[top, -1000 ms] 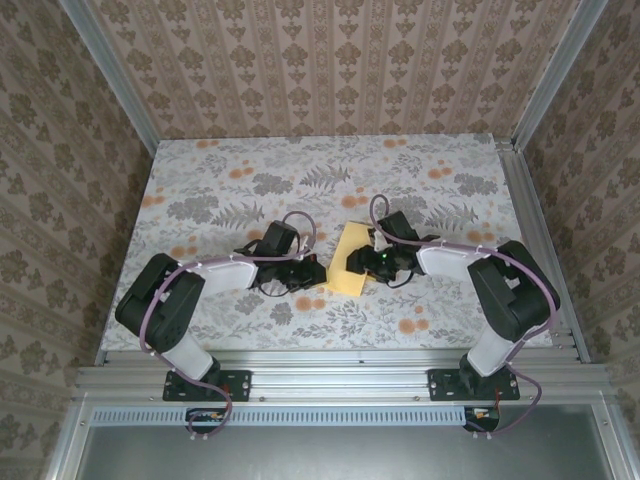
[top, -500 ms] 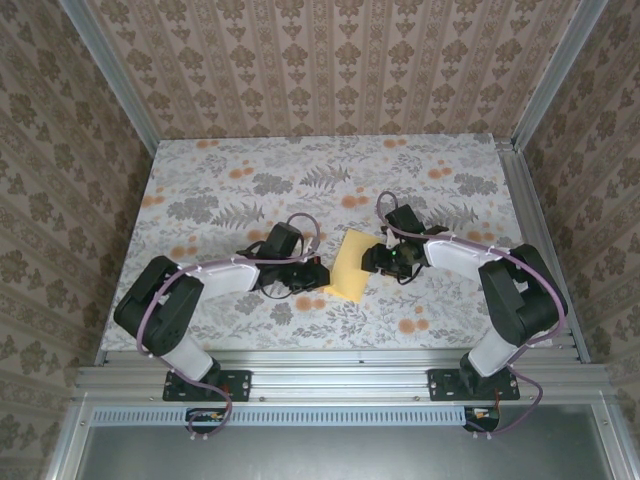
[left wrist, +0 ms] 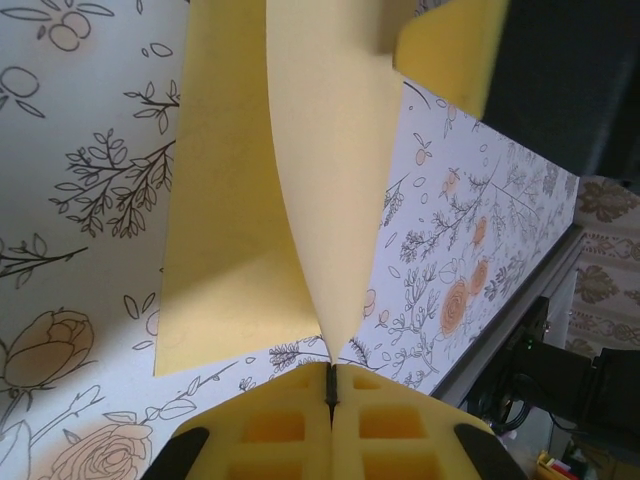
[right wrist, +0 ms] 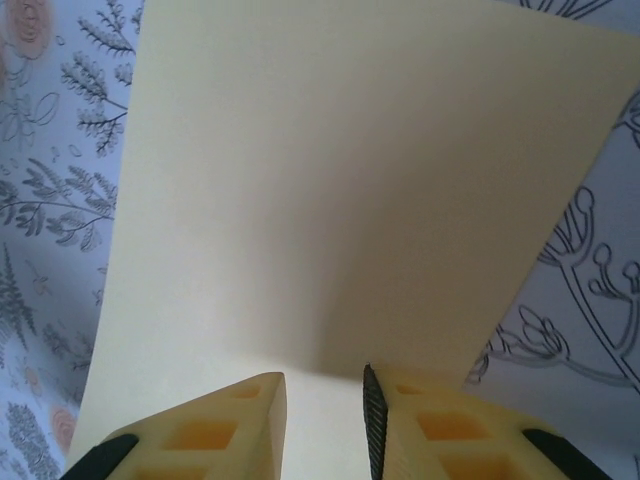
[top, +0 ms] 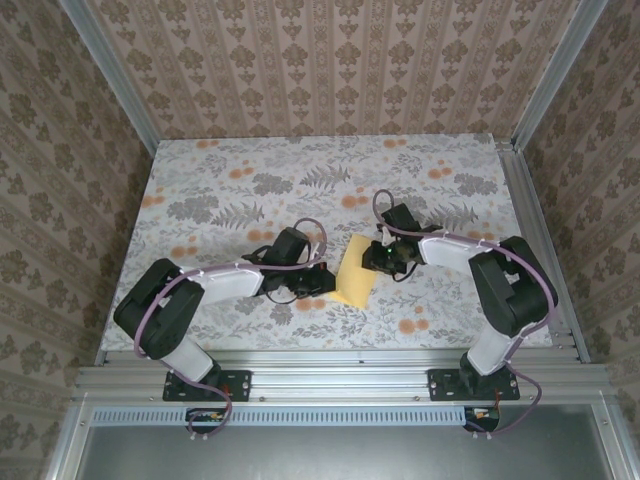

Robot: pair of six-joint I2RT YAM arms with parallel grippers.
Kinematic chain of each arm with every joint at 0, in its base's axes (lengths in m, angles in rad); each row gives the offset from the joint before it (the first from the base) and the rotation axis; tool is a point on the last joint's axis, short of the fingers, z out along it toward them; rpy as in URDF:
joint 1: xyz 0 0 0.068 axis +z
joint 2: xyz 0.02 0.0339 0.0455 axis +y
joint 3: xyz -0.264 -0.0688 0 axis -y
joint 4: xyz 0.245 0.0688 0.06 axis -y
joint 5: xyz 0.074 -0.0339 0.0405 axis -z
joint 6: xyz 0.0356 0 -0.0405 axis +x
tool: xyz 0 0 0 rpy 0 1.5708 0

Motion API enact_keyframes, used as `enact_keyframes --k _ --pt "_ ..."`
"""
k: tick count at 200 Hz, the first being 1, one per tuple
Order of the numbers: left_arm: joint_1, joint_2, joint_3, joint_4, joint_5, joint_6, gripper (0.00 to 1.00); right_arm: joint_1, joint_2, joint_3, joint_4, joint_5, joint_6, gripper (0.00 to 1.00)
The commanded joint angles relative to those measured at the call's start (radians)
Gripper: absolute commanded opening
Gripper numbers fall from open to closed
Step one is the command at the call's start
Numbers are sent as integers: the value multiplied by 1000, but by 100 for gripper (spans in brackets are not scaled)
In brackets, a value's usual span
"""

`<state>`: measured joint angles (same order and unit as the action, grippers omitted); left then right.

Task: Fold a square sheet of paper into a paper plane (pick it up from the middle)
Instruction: Place the paper at the center of the table, then fold the triangle a second time at the center of the table.

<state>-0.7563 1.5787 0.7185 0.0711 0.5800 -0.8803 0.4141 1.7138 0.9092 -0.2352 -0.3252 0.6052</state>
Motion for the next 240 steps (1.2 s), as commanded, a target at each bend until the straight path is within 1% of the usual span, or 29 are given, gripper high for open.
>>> enact_keyframes --k 1,60,95,240 --pt "-12 -15 -8 29 -7 -28 6 -1 32 28 26 -27 -1 28" --pt "-18 22 34 21 -5 -20 6 1 72 34 19 -56 -30 21" --pt "-21 55 70 15 1 -14 6 1 78 37 7 -58 -51 19" --pt "-31 237 210 46 36 -11 5 2 99 35 37 -111 -53 16"
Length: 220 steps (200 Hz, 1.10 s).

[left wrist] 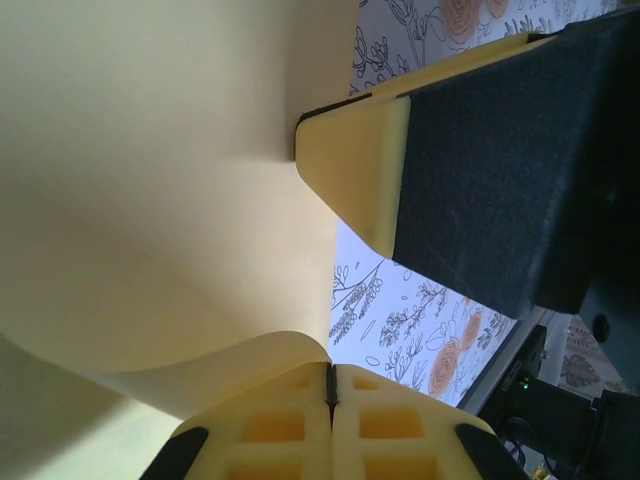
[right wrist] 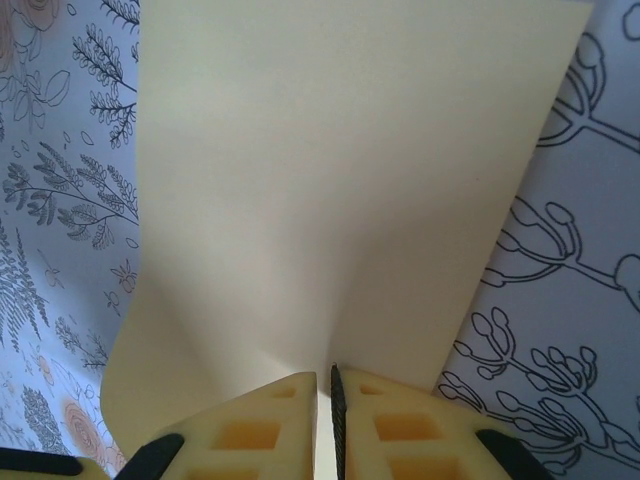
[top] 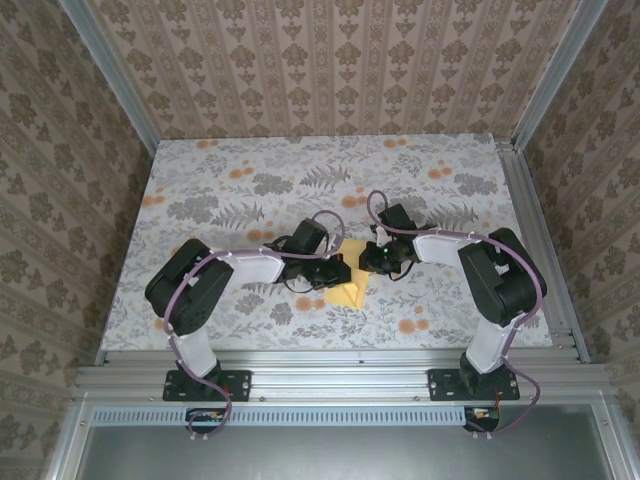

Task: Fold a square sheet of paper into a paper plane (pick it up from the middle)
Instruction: Fold the triangle a second time at the center of the table.

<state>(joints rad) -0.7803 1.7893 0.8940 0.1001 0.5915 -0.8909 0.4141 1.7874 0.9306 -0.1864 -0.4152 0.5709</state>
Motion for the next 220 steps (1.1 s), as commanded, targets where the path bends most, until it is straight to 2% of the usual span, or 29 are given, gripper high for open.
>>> enact_keyframes --k 1,84,220 --pt "-7 27 35 18 25 0 5 3 25 14 -10 -22 -19 16" --pt "-7 91 93 19 30 7 5 5 29 10 2 -40 -5 15" --pt "-11 143 87 41 23 10 5 5 28 -6 30 -63 17 15"
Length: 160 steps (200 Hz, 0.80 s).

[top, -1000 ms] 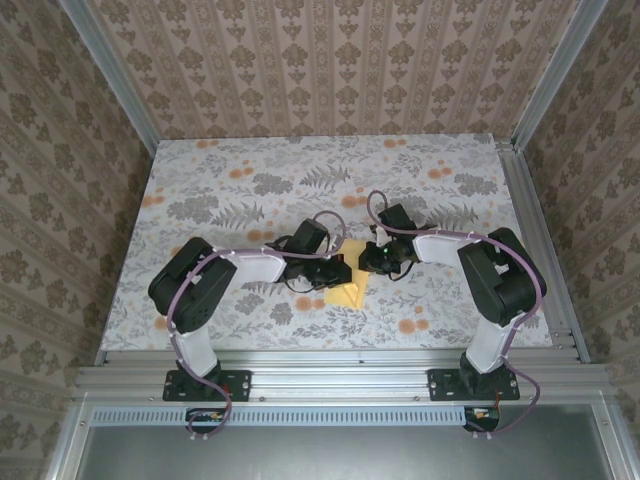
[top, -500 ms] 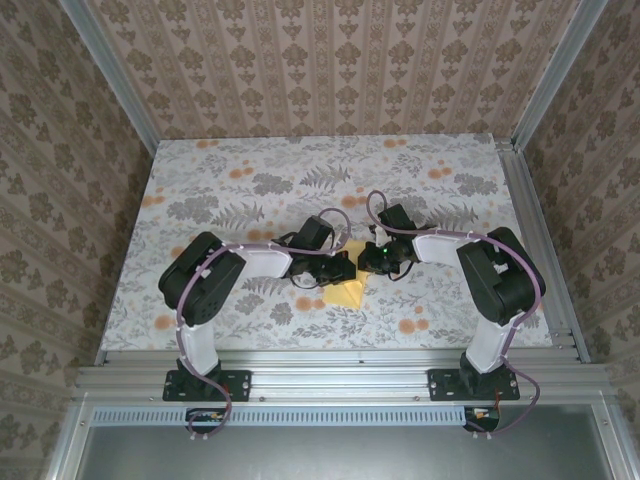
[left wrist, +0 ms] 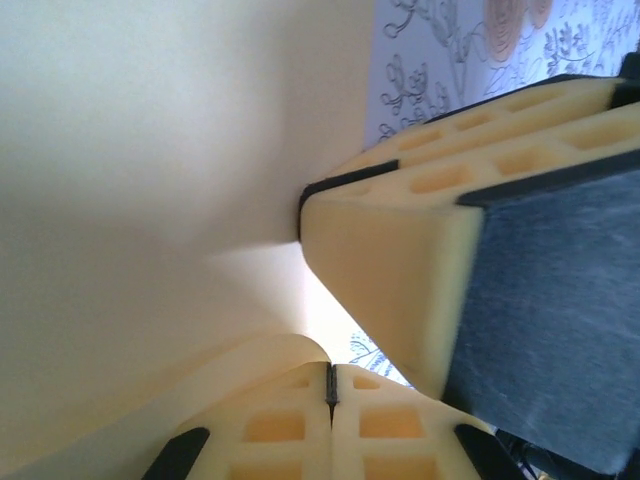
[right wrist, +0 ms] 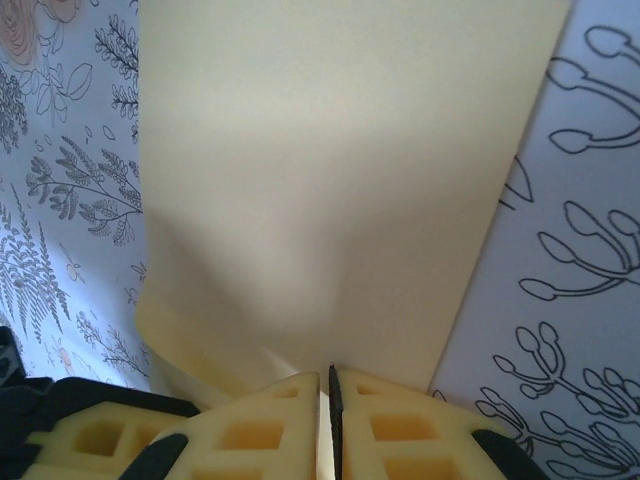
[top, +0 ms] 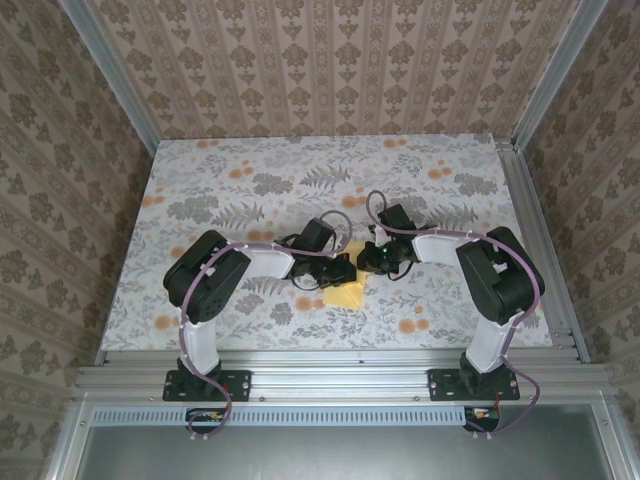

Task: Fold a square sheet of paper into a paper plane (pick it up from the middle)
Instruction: Fold the triangle a second time at the center of the table.

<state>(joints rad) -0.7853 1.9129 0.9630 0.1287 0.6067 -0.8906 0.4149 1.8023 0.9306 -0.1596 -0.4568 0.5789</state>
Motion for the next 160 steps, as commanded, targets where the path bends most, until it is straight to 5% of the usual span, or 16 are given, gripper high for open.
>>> enact_keyframes --k 1,160 --pt "-6 20 18 12 7 9 5 5 13 -6 3 -21 9 15" --pt "-4 3 19 36 -35 0 5 12 9 -23 21 -24 31 13"
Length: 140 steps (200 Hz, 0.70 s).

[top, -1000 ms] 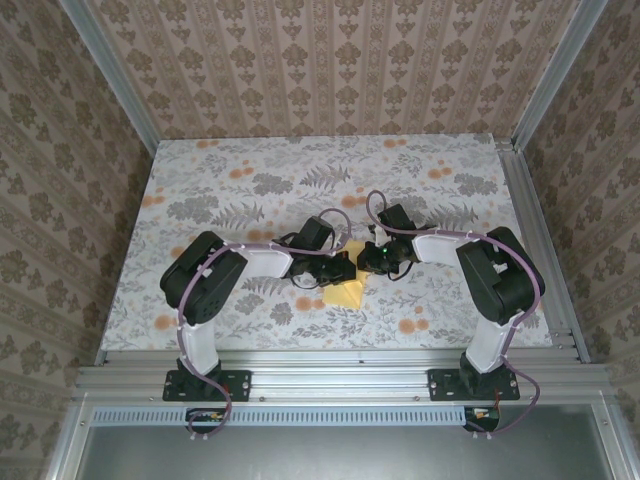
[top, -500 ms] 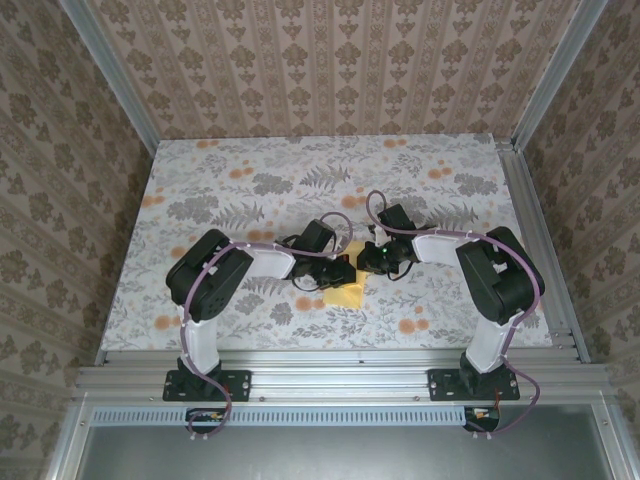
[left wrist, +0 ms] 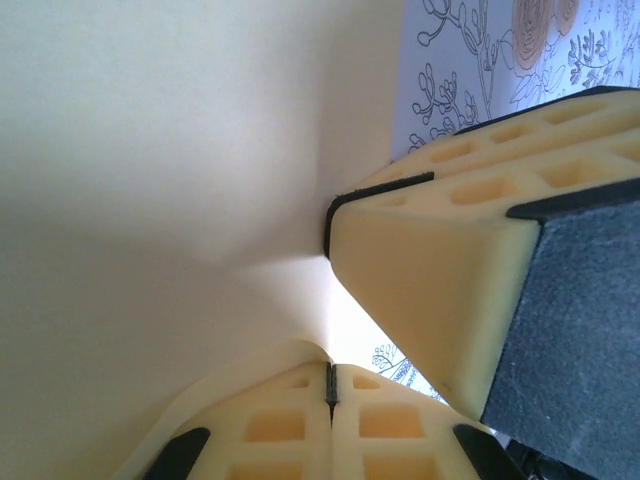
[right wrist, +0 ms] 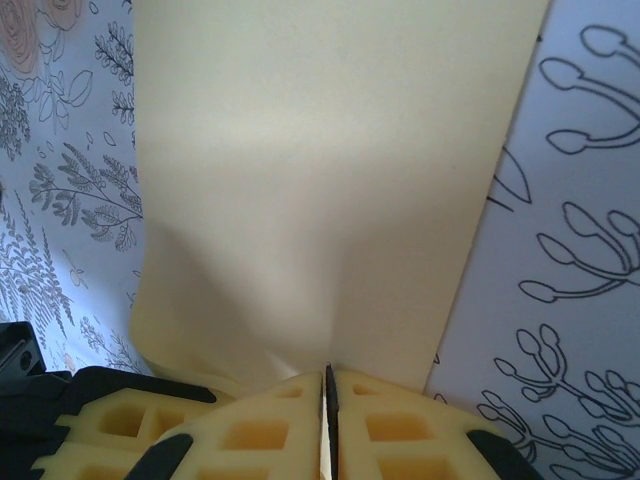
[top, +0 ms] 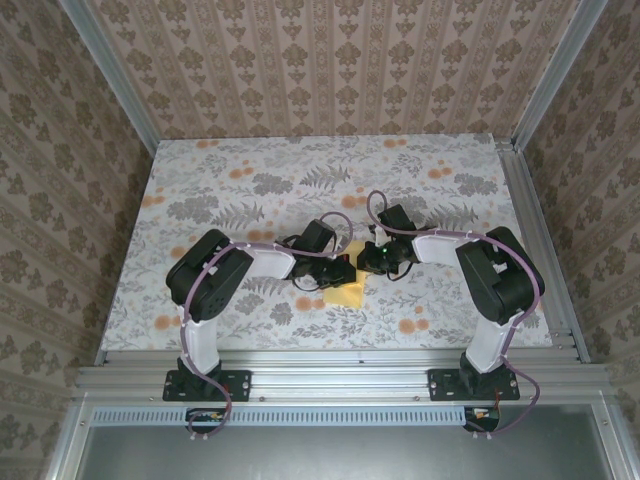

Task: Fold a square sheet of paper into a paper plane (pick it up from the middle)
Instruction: Fold the triangle a second time at the center of the table.

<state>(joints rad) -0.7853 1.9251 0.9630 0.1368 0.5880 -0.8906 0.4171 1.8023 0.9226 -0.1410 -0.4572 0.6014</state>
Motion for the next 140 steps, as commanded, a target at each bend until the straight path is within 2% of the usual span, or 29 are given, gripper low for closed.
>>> enact_keyframes --k 1,64,140 --pt "-4 -9 20 28 -16 -1 5 9 10 -15 2 -23 8 13" --pt "-6 -27 11 58 -17 -3 5 10 9 -23 3 -24 8 11" --pt "-6 -84 14 5 -22 28 5 8 14 -18 -18 -6 -2 8"
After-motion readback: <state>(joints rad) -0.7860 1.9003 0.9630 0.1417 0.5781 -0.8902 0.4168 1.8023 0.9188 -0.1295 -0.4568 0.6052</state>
